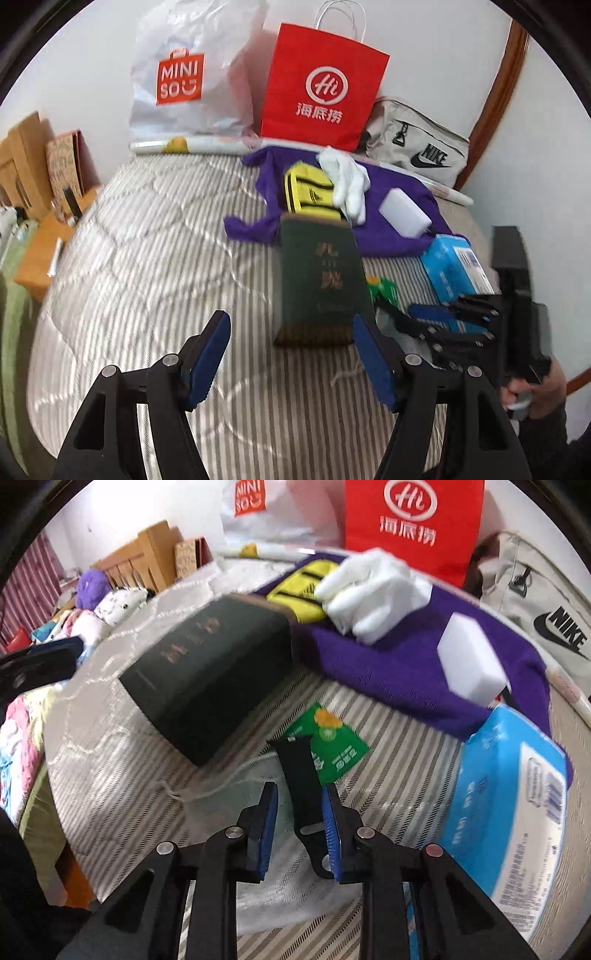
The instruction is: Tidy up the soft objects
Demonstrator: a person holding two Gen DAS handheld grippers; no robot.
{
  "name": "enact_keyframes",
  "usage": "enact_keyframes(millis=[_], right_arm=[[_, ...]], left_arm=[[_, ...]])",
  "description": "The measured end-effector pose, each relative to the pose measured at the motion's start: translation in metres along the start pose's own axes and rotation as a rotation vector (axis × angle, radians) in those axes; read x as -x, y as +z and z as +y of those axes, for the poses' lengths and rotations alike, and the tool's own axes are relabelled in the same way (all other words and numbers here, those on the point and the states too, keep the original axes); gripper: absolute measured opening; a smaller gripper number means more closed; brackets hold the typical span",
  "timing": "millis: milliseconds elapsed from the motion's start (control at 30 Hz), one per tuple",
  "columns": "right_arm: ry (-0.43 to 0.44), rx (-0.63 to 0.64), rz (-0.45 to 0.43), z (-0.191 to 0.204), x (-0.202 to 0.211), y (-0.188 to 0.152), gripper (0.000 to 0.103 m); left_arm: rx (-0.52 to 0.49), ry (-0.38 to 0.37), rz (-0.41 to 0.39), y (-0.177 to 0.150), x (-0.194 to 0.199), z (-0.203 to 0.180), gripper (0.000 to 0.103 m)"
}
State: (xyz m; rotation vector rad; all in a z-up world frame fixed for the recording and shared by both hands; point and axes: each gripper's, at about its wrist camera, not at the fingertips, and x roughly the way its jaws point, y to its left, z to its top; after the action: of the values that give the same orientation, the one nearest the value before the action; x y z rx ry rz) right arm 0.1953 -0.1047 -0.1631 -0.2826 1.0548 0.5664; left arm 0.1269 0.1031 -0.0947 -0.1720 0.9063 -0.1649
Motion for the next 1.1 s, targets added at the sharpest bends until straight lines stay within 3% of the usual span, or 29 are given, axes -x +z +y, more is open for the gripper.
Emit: enact_keyframes(millis=[133, 200, 267, 533, 667, 867, 1033, 1100], right_arm=[[-0.025, 0.005, -0.010, 0.002, -0.011, 0.000, 0.025], [-0.028, 0.001, -0.021, 0.001, -0.008, 0.001, 0.008], [-0.038, -0.009, -0.048, 0.000, 0.002, -0.001, 0.004], [-0.006, -0.063, -0.021, -0.007, -0.005, -0.005, 0.004], [-0.005, -0.072, -0.067, -0.009, 0.002, -0.009, 0.003], [-0.013, -0.112, -0.180, -0.019, 0.050, -0.025, 0.003], [-0.018, -0.141, -0.208, -0.029, 0.077, -0.054, 0.003], [-0.015, -0.166, -0.218, -0.035, 0.085, -0.069, 0.003]], left_arm=[[0.020, -0.033, 0.023, -0.015, -0.004, 0.004, 0.067], [0.029, -0.043, 0.036, -0.020, -0.007, 0.005, 0.067], [0.020, -0.041, 0.060, -0.026, -0.012, 0.003, 0.067], [-0.014, -0.061, 0.104, -0.039, -0.024, -0.009, 0.067], [-0.043, -0.127, 0.126, -0.045, -0.033, -0.027, 0.067], [-0.098, -0.203, 0.153, -0.054, -0.057, -0.062, 0.069], [-0.161, -0.148, 0.152, -0.065, -0.073, -0.090, 0.069], [-0.176, -0.125, 0.124, -0.067, -0.074, -0.099, 0.076]])
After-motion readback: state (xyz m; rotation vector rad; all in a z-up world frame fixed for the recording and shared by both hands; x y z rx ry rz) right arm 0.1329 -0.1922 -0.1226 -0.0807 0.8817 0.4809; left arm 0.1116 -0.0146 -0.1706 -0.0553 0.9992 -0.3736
